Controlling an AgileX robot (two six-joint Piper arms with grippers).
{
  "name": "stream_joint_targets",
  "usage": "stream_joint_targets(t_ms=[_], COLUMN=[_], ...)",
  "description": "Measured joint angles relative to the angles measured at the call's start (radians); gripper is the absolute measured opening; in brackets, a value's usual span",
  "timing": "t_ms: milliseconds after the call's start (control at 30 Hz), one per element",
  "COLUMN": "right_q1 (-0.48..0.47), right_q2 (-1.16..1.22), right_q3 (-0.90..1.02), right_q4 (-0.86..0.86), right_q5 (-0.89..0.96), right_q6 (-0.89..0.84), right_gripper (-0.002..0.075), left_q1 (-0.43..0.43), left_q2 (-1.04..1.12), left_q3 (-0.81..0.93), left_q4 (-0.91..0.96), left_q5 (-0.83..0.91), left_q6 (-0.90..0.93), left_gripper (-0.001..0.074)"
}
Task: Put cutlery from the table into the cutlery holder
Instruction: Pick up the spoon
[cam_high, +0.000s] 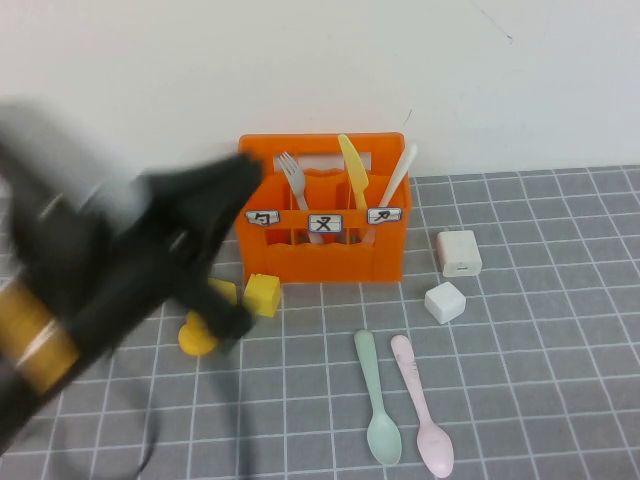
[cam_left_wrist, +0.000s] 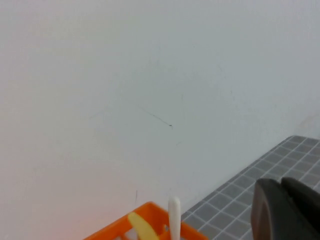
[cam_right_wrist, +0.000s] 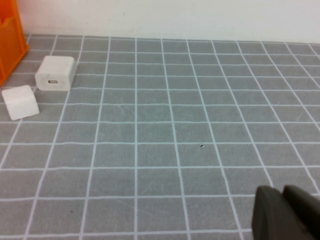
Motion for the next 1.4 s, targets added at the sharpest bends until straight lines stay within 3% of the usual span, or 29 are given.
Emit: stream_joint_targets(t_ms=[133, 300, 500, 600, 767, 867, 1000, 1200, 1400], right_q1=[0.0, 0.0, 0.0, 0.0, 0.0, 0.0, 0.0, 0.0, 0.0], right_q2=[0.0, 0.0, 0.0, 0.0, 0.0, 0.0, 0.0, 0.0, 0.0], right_q3=[0.0, 0.0, 0.0, 0.0, 0.0, 0.0, 0.0, 0.0, 0.0], right_q4=[0.0, 0.0, 0.0, 0.0, 0.0, 0.0, 0.0, 0.0, 0.0], right_q5=[0.0, 0.0, 0.0, 0.0, 0.0, 0.0, 0.0, 0.0, 0.0], right_q6=[0.0, 0.0, 0.0, 0.0, 0.0, 0.0, 0.0, 0.0, 0.0], right_gripper=[0.0029, 0.0029, 0.0029, 0.0029, 0.0029, 0.0029, 0.0029, 0.0029, 0.0029], left_q1=[0.0, 0.004, 0.006, 0.006, 0.034, 0.098, 0.257, 0.509, 0.578], left_q2=[-0.23, -0.589, -0.994, -1.054, -1.041, -1.041, -1.046, -1.056, -1.056], left_q3=[0.156, 0.308, 0.37, 0.372, 0.381, 0.411, 0.467, 0.57, 0.625], left_q4=[0.014, -0.005, -0.105, -0.11, -0.091, -0.095, -0.21, -0.407, -0.452], left_q5=[0.089, 0.251, 0.642, 0.789, 0.849, 0.854, 0.854, 0.8, 0.796], left_q6=[0.055, -0.028, -0.052, -0.058, -0.131, -0.139, -0.098, 0.161, 0.295], left_gripper=[0.0, 0.0, 0.0, 0.0, 0.0, 0.0, -0.0001, 0.0, 0.0])
